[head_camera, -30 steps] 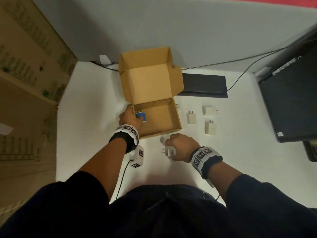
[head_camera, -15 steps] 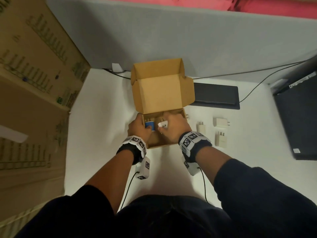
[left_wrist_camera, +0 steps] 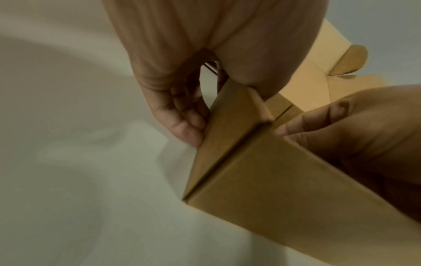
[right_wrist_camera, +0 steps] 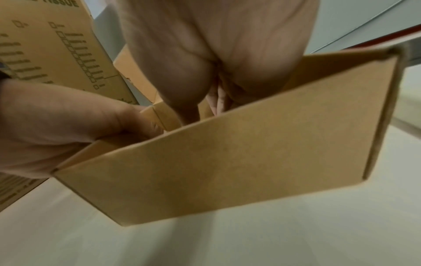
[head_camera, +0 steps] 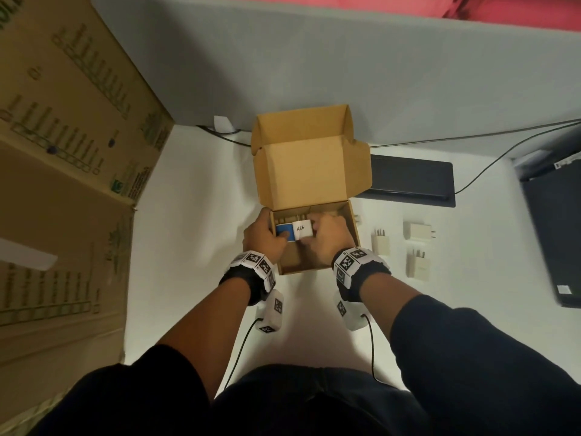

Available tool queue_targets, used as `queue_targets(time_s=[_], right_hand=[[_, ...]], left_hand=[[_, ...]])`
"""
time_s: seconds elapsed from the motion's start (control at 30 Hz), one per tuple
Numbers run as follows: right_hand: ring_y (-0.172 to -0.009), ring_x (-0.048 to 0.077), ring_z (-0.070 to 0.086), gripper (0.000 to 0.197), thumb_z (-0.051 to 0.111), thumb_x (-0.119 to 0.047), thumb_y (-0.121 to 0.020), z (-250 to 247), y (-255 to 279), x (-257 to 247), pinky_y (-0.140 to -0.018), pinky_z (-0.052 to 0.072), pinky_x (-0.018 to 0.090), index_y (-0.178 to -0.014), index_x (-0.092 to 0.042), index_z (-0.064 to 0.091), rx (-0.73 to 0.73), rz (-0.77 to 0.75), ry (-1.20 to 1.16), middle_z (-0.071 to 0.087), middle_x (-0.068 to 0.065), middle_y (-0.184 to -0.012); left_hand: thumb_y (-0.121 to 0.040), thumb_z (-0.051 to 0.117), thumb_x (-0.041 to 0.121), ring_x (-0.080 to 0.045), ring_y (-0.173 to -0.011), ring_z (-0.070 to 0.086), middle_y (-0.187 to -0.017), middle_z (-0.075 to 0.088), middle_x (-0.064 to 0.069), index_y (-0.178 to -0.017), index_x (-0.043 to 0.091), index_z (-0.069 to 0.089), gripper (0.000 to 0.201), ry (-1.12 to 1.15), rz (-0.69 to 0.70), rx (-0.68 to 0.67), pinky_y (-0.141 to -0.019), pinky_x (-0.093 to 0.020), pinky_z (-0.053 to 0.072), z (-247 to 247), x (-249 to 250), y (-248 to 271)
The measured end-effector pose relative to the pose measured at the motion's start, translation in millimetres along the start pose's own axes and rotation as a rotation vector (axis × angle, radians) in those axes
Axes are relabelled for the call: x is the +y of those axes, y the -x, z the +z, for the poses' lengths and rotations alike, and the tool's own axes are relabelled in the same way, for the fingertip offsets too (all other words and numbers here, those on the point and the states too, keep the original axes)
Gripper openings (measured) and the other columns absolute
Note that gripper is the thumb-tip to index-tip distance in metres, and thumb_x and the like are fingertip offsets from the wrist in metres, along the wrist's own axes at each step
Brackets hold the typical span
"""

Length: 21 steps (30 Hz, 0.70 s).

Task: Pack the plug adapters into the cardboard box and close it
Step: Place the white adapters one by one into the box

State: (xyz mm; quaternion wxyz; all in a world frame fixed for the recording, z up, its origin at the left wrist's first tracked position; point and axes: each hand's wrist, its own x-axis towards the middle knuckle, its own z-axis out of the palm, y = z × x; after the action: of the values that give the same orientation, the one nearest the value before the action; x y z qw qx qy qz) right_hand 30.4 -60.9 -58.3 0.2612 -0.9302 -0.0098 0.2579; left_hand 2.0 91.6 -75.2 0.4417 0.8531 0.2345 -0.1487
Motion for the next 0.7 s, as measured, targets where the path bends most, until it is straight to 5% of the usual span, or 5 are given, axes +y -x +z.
queue_targets(time_s=[0.1,0.23,0.37,0.53,0.7], right_hand=[[-0.079,0.017,0.059,0.019,0.071,-0.021,-0.086,-6,4,4,-0.076,0.052,0.028,-0.105,-0.017,0.069,0.034,-0.038,0.012,0.072,0.005,-0.098],[-0.081,0.022,0.062,0.022,0.069,-0.017,-0.087,-19,18,10,-0.078,0.053,0.031,-0.108,-0.014,0.069,0.096,-0.119,-0.039,0.072,0.007,-0.095],[-0.073,0.019,0.063,0.004,0.070,-0.010,-0.085,-39,36,27,-0.074,0.053,0.031,-0.088,-0.011,0.073,0.278,-0.216,-0.174,0.072,0.004,-0.080],[-0.079,0.021,0.062,0.008,0.064,-0.021,-0.088,-61,43,66,-0.072,0.054,0.035,-0.092,-0.015,0.069,0.482,-0.029,-0.102,0.065,0.005,-0.093],[-0.102,0.034,0.061,0.033,0.062,-0.030,-0.092,-65,49,103,-0.080,0.053,0.040,-0.121,-0.016,0.059,0.307,0.271,0.009,0.052,0.011,-0.122]], left_hand=[[-0.082,0.070,0.031,-0.028,-0.086,0.069,-0.096,0.073,0.001,-0.103,0.030,0.055,0.027,-0.008,-0.010,-0.008,-0.083,-0.047,0.060,-1,2,1],[-0.080,0.073,0.043,-0.029,-0.090,0.069,-0.098,0.073,-0.002,-0.114,0.029,0.055,0.041,-0.018,-0.002,0.003,-0.086,-0.044,0.059,-5,4,4],[-0.070,0.070,0.061,-0.032,-0.103,0.066,-0.110,0.069,-0.011,-0.130,0.023,0.049,0.074,-0.079,0.010,0.110,-0.087,-0.043,0.056,-8,9,11],[-0.085,0.072,0.032,-0.036,-0.102,0.060,-0.115,0.057,-0.013,-0.111,0.011,0.051,0.040,-0.186,0.092,0.191,-0.078,-0.040,0.051,-7,21,32],[-0.087,0.066,0.025,-0.035,-0.082,0.060,-0.100,0.046,-0.007,-0.087,0.014,0.053,0.017,-0.297,0.096,0.154,-0.069,-0.036,0.050,0,29,37]])
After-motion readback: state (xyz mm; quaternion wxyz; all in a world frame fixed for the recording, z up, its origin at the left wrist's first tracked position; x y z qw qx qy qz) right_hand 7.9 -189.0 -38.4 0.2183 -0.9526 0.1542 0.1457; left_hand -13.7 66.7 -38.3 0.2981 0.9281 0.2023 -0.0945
